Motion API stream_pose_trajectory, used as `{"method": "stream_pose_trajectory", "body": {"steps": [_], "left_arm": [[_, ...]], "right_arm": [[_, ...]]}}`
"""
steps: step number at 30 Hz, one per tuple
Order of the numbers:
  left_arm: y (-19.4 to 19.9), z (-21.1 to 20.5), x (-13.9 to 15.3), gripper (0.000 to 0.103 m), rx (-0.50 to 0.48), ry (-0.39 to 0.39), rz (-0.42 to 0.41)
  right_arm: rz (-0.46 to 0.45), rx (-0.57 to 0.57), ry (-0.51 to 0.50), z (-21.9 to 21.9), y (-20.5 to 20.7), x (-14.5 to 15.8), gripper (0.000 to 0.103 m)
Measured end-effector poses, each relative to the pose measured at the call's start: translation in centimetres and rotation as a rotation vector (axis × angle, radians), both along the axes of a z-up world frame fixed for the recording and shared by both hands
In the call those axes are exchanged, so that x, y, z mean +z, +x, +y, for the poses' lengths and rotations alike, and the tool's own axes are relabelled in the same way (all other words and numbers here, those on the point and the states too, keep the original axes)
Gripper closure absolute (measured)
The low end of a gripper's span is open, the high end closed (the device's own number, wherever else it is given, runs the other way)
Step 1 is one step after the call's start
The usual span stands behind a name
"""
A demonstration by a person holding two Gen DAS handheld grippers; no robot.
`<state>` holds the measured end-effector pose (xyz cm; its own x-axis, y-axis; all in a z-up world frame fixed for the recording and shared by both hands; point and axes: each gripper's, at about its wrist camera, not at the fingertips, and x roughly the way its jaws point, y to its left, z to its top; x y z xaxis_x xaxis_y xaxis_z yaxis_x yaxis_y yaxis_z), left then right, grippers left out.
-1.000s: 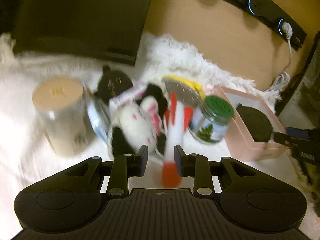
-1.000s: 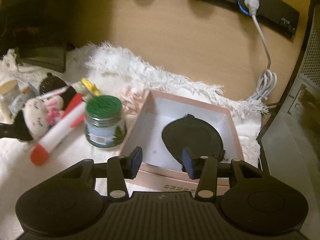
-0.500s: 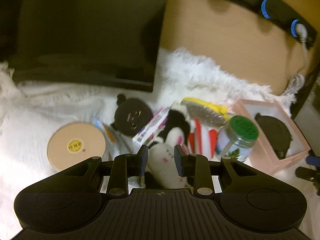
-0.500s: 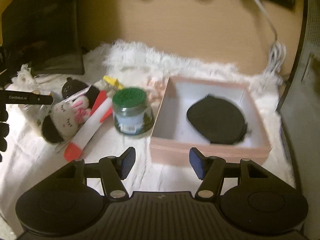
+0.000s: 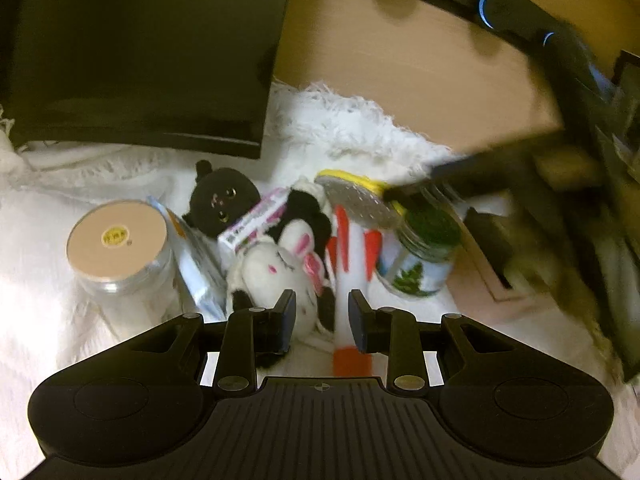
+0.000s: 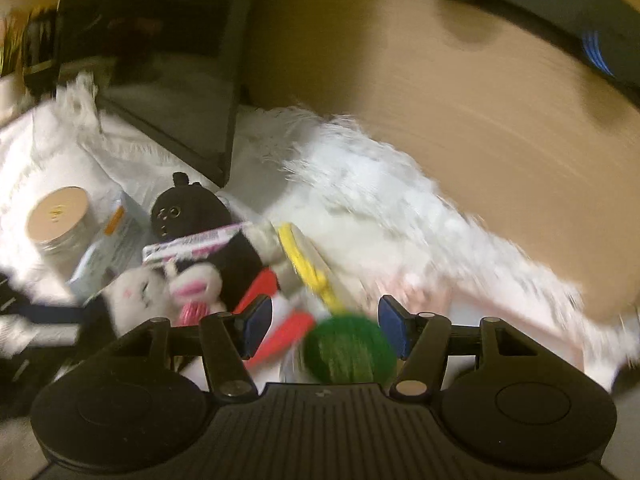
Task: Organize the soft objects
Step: 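Grasp the red-and-white plush stick with left while right grasps the yellow round pad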
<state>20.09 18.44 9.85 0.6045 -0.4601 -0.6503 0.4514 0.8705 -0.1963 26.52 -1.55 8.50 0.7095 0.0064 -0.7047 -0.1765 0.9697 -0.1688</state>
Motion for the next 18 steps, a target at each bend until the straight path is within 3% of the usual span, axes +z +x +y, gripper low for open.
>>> {"method": "stream_pose_trajectory", "body": {"steps": [6, 10, 14, 18], "left_arm": [[0.5, -0.2, -0.9, 0.072, -0.041, 0.015, 0.031], [2.7, -2.7, -1.0, 0.072, -0.081, 0.013, -0.007], [5.1, -6.3, -1.9, 0.071, -0.132, 0.089, -0.018], [6.4, -8.0, -3.8, 0.071, -0.137, 0.169, 0.023]], "right_arm": [[0.086, -0.044, 0.188, -3.3, 5.8, 2.7, 0.046], [0.216, -0.090, 0.209, -6.4, 8.9, 2.8, 0.046], [0.318, -0.125, 0.190, -7.6, 10.8, 0.9, 0.046], [0.339, -0.084, 0.376, -8.0, 10.6, 1.0, 0.046]]}}
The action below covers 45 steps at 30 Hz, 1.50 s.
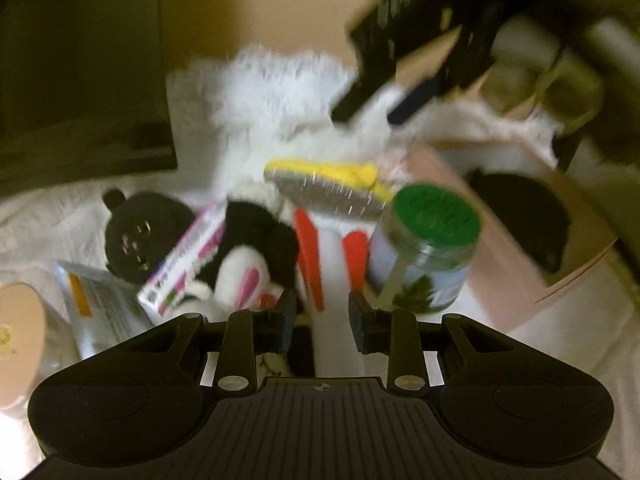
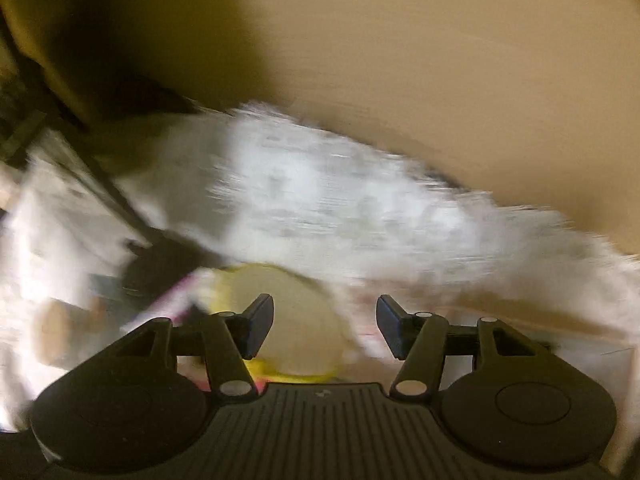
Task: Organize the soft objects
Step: 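Grasp the red-and-white plush stick with left while right grasps the yellow round pad, then carry both items over the pink box and release them inside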
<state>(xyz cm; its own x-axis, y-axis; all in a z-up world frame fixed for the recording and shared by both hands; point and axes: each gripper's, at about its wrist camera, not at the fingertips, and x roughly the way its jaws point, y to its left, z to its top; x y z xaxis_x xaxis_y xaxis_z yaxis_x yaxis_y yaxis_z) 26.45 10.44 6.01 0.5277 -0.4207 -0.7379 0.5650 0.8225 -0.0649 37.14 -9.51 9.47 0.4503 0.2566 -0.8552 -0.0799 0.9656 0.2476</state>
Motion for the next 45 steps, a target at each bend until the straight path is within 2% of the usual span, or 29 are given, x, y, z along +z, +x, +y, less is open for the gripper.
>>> {"method": "stream_pose_trajectory", "body": {"steps": [3, 5, 7, 9, 13, 15, 16, 17, 18, 20, 21, 23, 26, 30, 34, 37, 40, 45], "left_arm": [[0.2, -0.1, -1.1, 0.068, -0.020, -0.009, 0.037], [0.5, -0.5, -1.5, 0.066, -0.029, -0.009, 0.053], [0.8, -1.1, -2.0, 0.069, -0.031, -0.019, 0.056], [1.1, -1.7, -2.8, 0.067, -0.032, -0.002, 0.064], [0.5, -2.1, -3.1, 0.067, -0.043, 0.029, 0.038], [0.1, -2.0, -3.2, 0.068, -0.063, 0.041, 0.018], [-0.1, -1.8, -3.1, 0.068, -0.067, 0.042, 0.015], [-0.3, -1.7, -3.1, 0.069, -0.065, 0.039, 0.015], [-0.5, -1.5, -3.0, 0.069, -0.063, 0.035, 0.017], [-0.9, -1.1, -2.8, 0.070, -0.052, 0.016, 0.022], [-0.9, -0.9, -2.7, 0.070, -0.045, 0.007, 0.026], [-1.1, -0.3, -2.4, 0.072, -0.024, -0.001, 0.025], [-1.2, 1.1, -0.8, 0.072, 0.003, -0.017, -0.009], [-0.9, 2.4, 2.6, 0.072, 0.036, -0.037, -0.061], [-0.6, 1.8, 6.6, 0.072, 0.026, -0.107, -0.095], [-0.8, -0.7, 9.3, 0.072, -0.023, -0.174, -0.110], [-1.0, -3.6, 10.8, 0.072, -0.083, -0.246, -0.079], [-0.6, -10.1, 10.3, 0.071, -0.145, -0.355, -0.025]], "right_arm": [[-0.013, 0.074, 0.039, 1.6, -0.6, 0.8, 0.045], [-0.027, 0.118, 0.024, 2.7, -0.9, 1.3, 0.045], [-0.024, 0.148, -0.013, 4.0, -0.9, 1.4, 0.045], [-0.019, 0.163, -0.067, 5.3, -0.3, 0.8, 0.045], [0.051, 0.150, -0.108, 6.6, 0.8, -1.7, 0.046], [0.049, 0.153, -0.177, 7.4, 0.9, -2.7, 0.047], [0.033, 0.160, -0.227, 7.9, 0.6, -3.0, 0.055], [0.011, 0.170, -0.274, 8.4, 0.3, -3.1, 0.070], [-0.008, 0.185, -0.311, 8.7, -0.1, -3.1, 0.077], [-0.055, 0.218, -0.389, 9.5, -1.1, -2.7, 0.087], [-0.083, 0.222, -0.409, 9.7, -1.6, -2.5, 0.088], [-0.134, 0.210, -0.415, 9.7, -2.7, -1.2, 0.089], [-0.215, 0.177, -0.350, 8.9, -4.5, 2.0, 0.089], [-0.338, 0.137, -0.346, 8.0, -7.7, 6.5, 0.089], [-0.415, 0.074, -0.362, 5.4, -11.0, 10.7, 0.089], [-0.456, 0.000, -0.382, 2.6, -13.8, 12.8, 0.089], [-0.475, -0.079, -0.386, -0.3, -16.6, 14.0, 0.089], [-0.476, -0.199, -0.379, -4.9, -21.2, 13.6, 0.089]]}}
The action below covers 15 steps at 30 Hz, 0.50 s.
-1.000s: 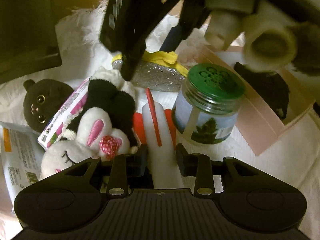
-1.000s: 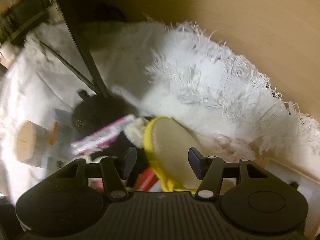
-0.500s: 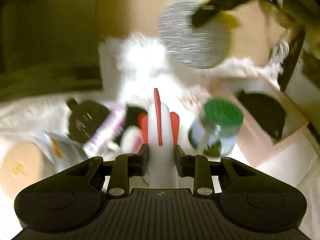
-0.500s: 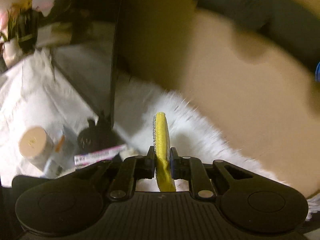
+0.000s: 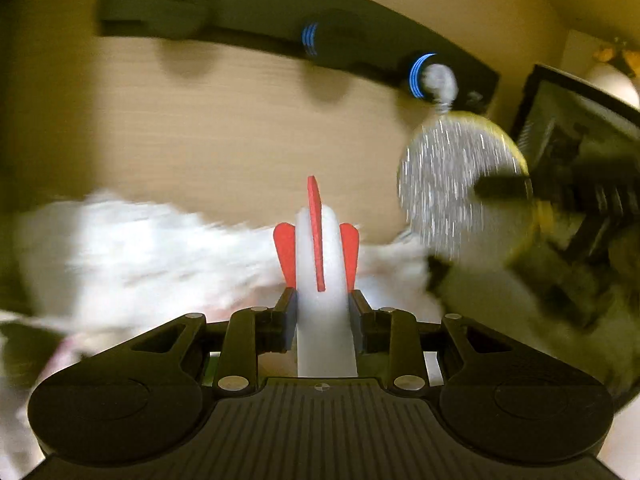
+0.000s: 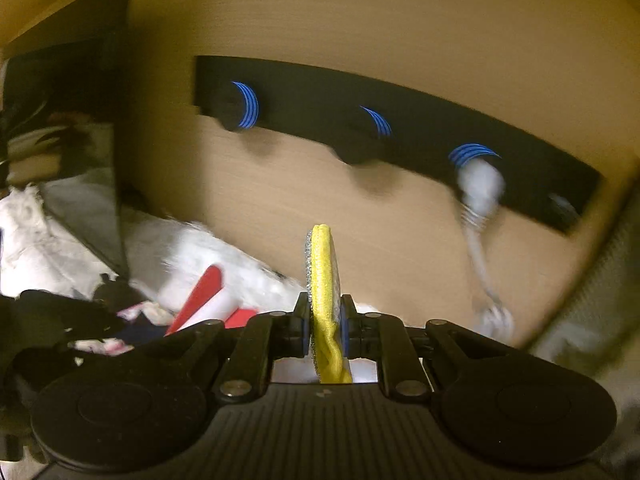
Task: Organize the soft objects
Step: 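Carry both items over the pink box and release them inside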
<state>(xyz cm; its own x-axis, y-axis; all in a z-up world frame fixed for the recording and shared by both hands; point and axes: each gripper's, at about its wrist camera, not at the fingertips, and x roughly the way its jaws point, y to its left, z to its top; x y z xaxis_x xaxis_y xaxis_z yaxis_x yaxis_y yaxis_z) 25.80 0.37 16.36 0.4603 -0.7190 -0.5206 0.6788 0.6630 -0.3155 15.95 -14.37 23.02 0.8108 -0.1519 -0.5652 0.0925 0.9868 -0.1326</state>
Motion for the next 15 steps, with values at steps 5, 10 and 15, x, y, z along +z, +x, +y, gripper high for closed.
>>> {"method": "stream_pose_trajectory", "body": {"steps": [5, 10, 15], "left_arm": [[1.5, -5.5, -3.5, 0.070, 0.037, 0.000, 0.116], [0.7, -5.1, -4.7, 0.070, 0.048, -0.007, 0.185], [-2.0, 0.5, -4.8, 0.070, 0.069, 0.001, 0.124]], "right_arm": [[0.024, -0.109, 0.030, -3.0, -2.3, -2.2, 0.089], [0.043, -0.142, 0.109, -5.2, -3.2, -4.2, 0.089], [0.056, -0.102, 0.126, -4.5, -1.6, -6.7, 0.089]]}}
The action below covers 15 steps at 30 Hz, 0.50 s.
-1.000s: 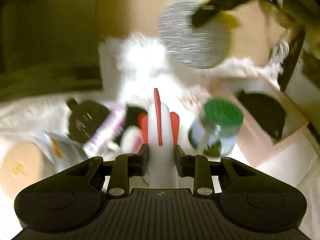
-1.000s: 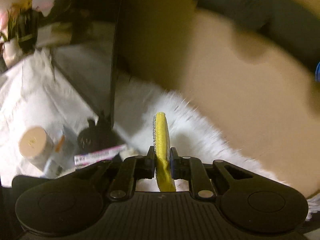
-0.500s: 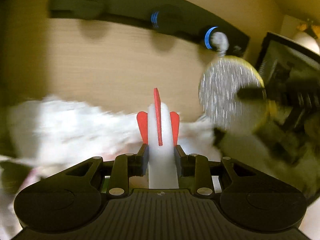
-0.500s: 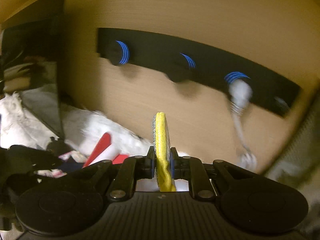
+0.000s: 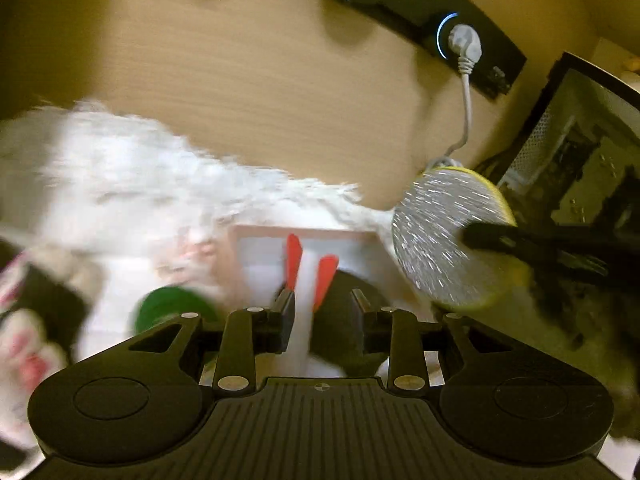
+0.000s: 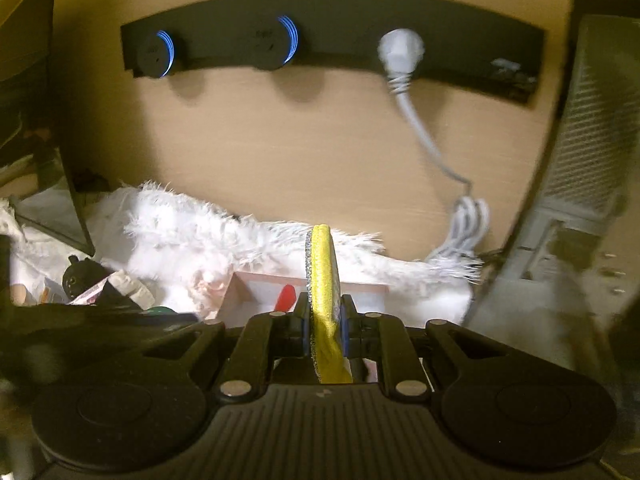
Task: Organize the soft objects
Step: 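Carry both items over the pink box and release them inside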
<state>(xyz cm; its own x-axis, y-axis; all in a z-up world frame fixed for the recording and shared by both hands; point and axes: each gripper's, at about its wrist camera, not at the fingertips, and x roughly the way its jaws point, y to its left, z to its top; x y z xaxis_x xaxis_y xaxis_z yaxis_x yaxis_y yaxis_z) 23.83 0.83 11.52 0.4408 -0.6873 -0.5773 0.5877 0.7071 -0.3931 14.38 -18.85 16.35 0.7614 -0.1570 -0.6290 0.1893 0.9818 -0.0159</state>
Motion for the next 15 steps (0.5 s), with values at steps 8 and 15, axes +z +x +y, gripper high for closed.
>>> {"method": "stream_pose_trajectory", "body": {"steps": [8, 15], "left_arm": [[-2.4, 10.6, -2.1, 0.070, 0.234, 0.170, -0.011], [-2.9, 16.6, -4.0, 0.070, 0.399, 0.213, 0.050]], "right_arm": [[0.178, 0.115, -0.317, 5.8, 4.7, -9.4, 0.089], [0.247, 0.190, -0.158, 6.9, 6.1, -12.0, 0.072]]}}
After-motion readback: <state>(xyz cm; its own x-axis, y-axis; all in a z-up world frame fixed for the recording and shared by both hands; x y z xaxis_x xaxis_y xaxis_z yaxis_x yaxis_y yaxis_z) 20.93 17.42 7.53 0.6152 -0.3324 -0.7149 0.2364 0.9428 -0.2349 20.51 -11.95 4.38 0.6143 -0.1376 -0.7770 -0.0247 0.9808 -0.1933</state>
